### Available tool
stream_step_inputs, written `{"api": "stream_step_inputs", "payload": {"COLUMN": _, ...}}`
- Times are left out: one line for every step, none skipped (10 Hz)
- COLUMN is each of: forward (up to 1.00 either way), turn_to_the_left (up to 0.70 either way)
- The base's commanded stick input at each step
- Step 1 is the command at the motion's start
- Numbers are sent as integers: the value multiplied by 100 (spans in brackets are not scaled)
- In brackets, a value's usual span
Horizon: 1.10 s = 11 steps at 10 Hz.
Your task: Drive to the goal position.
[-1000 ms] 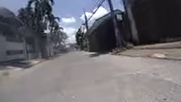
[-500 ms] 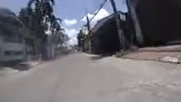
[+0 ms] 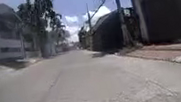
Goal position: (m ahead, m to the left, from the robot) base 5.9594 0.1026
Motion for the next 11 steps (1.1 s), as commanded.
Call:
{"api": "stream_step_inputs", "payload": {"forward": 85, "turn_to_the_left": 0}}
{"api": "stream_step_inputs", "payload": {"forward": 85, "turn_to_the_left": 0}}
{"api": "stream_step_inputs", "payload": {"forward": 85, "turn_to_the_left": 0}}
{"api": "stream_step_inputs", "payload": {"forward": 85, "turn_to_the_left": 0}}
{"api": "stream_step_inputs", "payload": {"forward": 85, "turn_to_the_left": 0}}
{"api": "stream_step_inputs", "payload": {"forward": 85, "turn_to_the_left": 0}}
{"api": "stream_step_inputs", "payload": {"forward": 85, "turn_to_the_left": 0}}
{"api": "stream_step_inputs", "payload": {"forward": 85, "turn_to_the_left": 0}}
{"api": "stream_step_inputs", "payload": {"forward": 85, "turn_to_the_left": 0}}
{"api": "stream_step_inputs", "payload": {"forward": 85, "turn_to_the_left": 0}}
{"api": "stream_step_inputs", "payload": {"forward": 85, "turn_to_the_left": 0}}
